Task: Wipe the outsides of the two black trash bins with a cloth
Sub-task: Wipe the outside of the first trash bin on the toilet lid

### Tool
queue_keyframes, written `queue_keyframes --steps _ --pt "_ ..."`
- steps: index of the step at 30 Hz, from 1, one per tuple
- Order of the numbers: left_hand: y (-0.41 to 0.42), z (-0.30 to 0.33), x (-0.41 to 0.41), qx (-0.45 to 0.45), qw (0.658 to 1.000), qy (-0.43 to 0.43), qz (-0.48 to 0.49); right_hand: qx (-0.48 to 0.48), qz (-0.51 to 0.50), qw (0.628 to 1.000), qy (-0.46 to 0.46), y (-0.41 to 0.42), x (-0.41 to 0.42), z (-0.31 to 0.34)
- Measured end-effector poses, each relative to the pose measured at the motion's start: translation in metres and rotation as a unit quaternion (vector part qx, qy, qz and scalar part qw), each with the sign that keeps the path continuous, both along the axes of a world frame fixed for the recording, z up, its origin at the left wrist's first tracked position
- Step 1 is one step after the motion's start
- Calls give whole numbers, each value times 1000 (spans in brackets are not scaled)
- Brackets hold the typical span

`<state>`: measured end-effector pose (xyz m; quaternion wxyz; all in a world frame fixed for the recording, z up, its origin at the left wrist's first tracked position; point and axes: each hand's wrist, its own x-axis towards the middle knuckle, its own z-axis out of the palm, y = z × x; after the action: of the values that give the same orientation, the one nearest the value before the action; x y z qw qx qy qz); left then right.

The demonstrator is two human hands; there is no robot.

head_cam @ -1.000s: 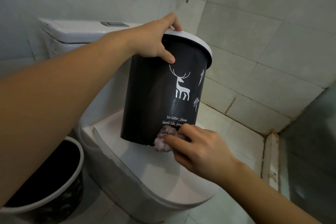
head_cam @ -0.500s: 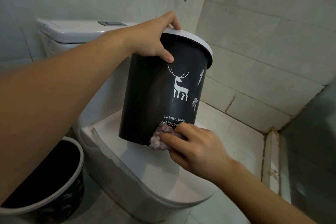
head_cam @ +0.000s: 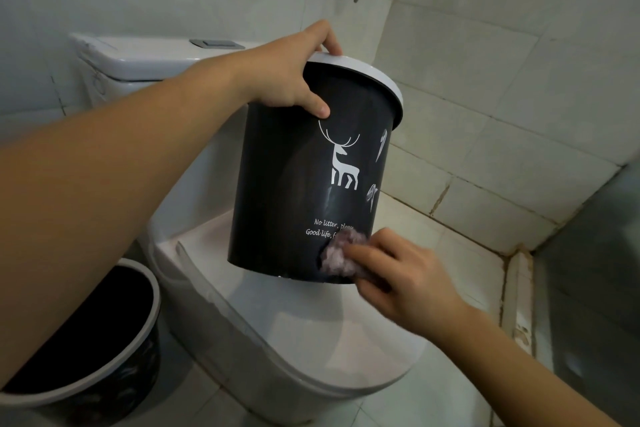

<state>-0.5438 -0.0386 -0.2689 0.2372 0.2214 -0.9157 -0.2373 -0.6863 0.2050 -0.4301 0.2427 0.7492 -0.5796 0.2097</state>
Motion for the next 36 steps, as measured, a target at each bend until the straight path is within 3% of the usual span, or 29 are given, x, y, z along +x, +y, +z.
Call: queue_keyframes --steps 3,10,16,28,36 --pt "-2 -1 3 6 1000 5 -1 25 46 997 60 7 -2 -6" --pt "-3 -1 6 17 1000 11 -6 -56 -51 995 -70 -8 -2 -1" --pt "-5 0 7 34 999 7 -4 4 3 999 -33 3 5 -10" --pt "-7 -3 14 103 992 60 -30 -8 6 999 -50 1 12 -7" --pt "9 6 -4 -5 999 4 32 -8 6 999 -53 -1 13 -9"
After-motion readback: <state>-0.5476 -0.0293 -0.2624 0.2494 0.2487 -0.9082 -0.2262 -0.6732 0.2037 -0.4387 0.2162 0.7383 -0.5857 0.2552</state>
